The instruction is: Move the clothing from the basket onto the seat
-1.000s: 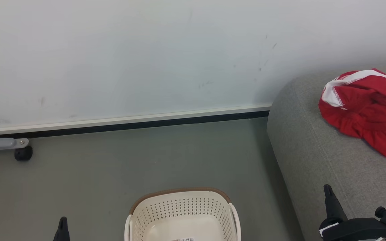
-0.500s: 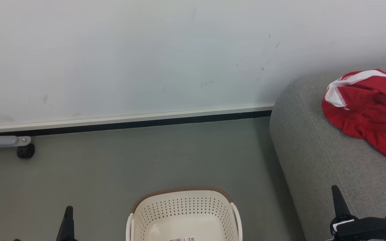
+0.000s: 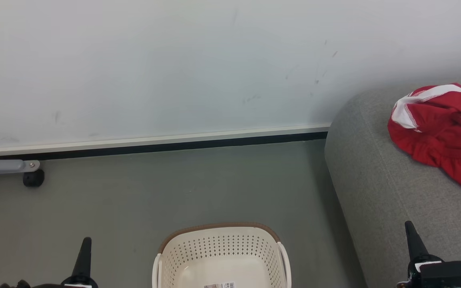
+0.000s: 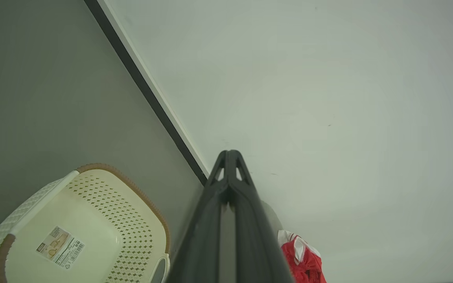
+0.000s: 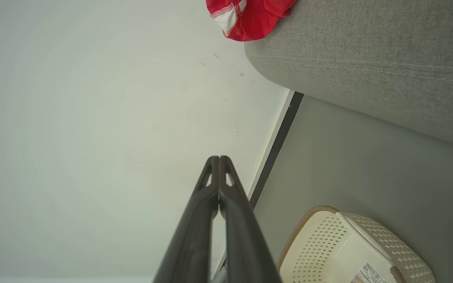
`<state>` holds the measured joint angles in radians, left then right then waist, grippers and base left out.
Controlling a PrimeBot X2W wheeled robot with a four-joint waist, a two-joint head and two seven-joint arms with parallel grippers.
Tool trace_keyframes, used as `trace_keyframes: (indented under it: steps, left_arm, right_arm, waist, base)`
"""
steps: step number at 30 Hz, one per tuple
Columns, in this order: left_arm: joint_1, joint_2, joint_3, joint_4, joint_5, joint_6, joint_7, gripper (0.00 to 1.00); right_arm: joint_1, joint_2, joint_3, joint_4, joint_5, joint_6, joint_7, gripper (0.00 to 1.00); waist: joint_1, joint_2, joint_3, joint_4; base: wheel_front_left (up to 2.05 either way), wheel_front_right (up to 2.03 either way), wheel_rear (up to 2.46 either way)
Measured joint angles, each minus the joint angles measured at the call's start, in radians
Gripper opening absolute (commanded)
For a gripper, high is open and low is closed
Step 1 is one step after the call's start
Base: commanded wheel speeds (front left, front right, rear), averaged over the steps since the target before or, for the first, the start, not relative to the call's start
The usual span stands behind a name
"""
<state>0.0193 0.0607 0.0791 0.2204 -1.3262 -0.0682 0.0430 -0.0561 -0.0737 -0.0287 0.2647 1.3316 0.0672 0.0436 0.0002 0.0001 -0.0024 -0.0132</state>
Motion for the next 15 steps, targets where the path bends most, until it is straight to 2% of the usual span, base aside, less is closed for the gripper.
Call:
trace_keyframes:
  steps: [15]
  left_arm:
    - [-0.074,-0.01,0.008,0.054,-0.195,-0.039,0.052,0.0]
  right_arm:
    - [-0.018,0.022,-0.077,0.026,0.197,0.039,0.053,0.0]
  waist:
    - [-0.0002,0.0,0.003,0.01]
  base:
    - [0.0,0.0,0.0]
